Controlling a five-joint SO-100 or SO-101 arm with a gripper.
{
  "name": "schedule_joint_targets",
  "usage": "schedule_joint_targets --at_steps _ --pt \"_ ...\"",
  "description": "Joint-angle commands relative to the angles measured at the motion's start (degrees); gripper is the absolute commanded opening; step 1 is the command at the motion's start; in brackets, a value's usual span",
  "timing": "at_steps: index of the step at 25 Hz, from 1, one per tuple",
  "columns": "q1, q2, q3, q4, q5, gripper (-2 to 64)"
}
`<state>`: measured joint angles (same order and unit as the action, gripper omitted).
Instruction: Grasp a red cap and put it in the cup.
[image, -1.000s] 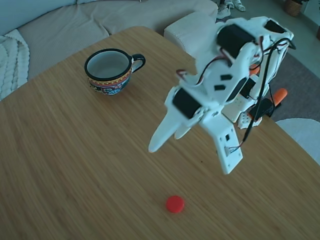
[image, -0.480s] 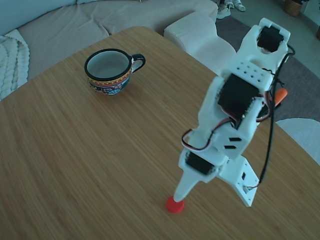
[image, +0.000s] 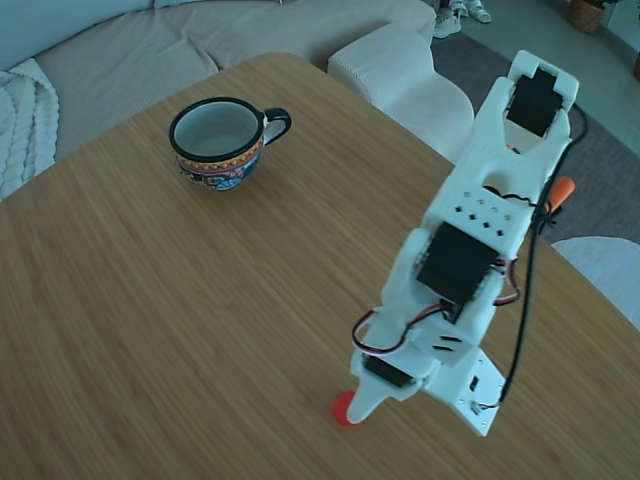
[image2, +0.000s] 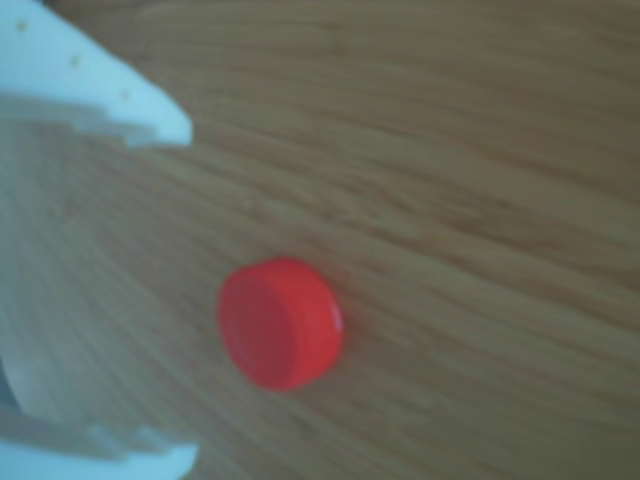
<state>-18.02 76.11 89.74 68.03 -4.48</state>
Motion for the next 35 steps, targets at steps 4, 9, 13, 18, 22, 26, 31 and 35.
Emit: schedule_joint_targets --at_steps 4,9,13,18,22,26,31,35 --pt "6.2 1.2 -1.9 -2.5 -0.2 36.4" --pt "7.0 0.4 -2.7 -1.8 0.0 36.4" --pt "4.7 0.3 -3.0 -1.8 0.2 36.4" --pt "5.4 -1.4 -6.9 -1.9 0.3 36.4" --pt "5.7 -3.7 -9.2 -2.5 0.4 36.4" --pt "5.8 -3.7 -9.1 -3.3 0.4 36.4" --pt "7.2 -4.2 -8.0 -2.7 0.3 36.4" --pt "6.8 -4.2 -5.7 -2.5 0.4 36.4"
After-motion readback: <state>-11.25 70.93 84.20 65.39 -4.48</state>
